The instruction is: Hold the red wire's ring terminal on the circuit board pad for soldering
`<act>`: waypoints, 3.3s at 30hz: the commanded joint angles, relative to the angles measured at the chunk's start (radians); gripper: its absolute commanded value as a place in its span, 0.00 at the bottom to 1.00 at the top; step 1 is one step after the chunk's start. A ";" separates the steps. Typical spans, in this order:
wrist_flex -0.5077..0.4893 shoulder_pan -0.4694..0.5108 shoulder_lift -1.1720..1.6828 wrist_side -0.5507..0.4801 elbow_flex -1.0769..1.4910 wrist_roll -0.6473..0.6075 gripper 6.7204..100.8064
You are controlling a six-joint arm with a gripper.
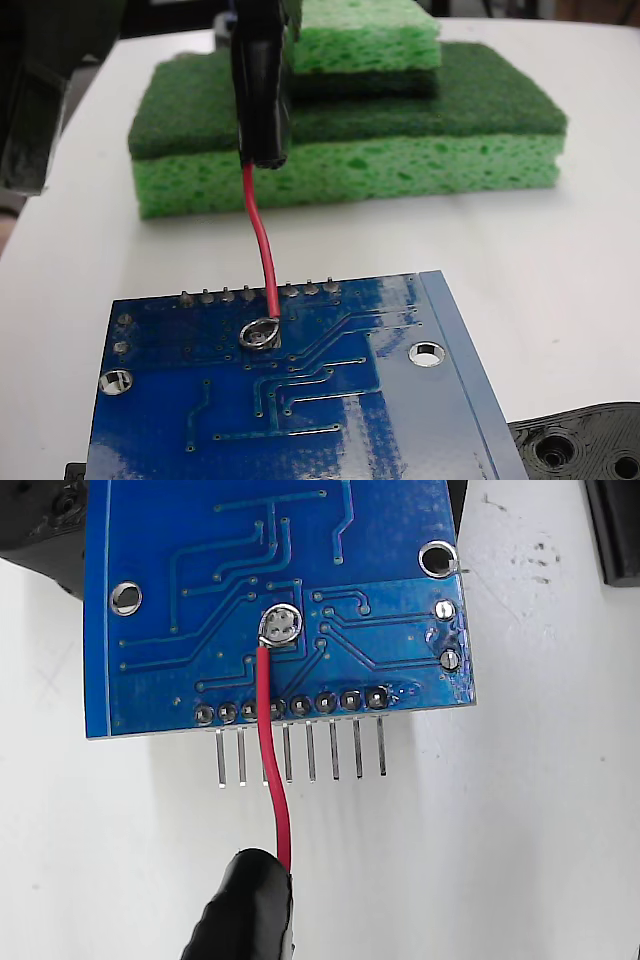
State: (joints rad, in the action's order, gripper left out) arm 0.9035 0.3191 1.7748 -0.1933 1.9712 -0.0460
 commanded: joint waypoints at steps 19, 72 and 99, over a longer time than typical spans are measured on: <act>0.011 -0.005 -0.006 -0.002 -0.023 0.005 0.99; 0.023 -0.003 -0.005 0.003 -0.023 0.008 0.99; 0.037 -0.008 0.017 0.009 -0.029 0.009 0.99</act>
State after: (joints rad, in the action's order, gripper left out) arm 0.9403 0.3129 1.7810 -0.1887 1.9512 -0.0368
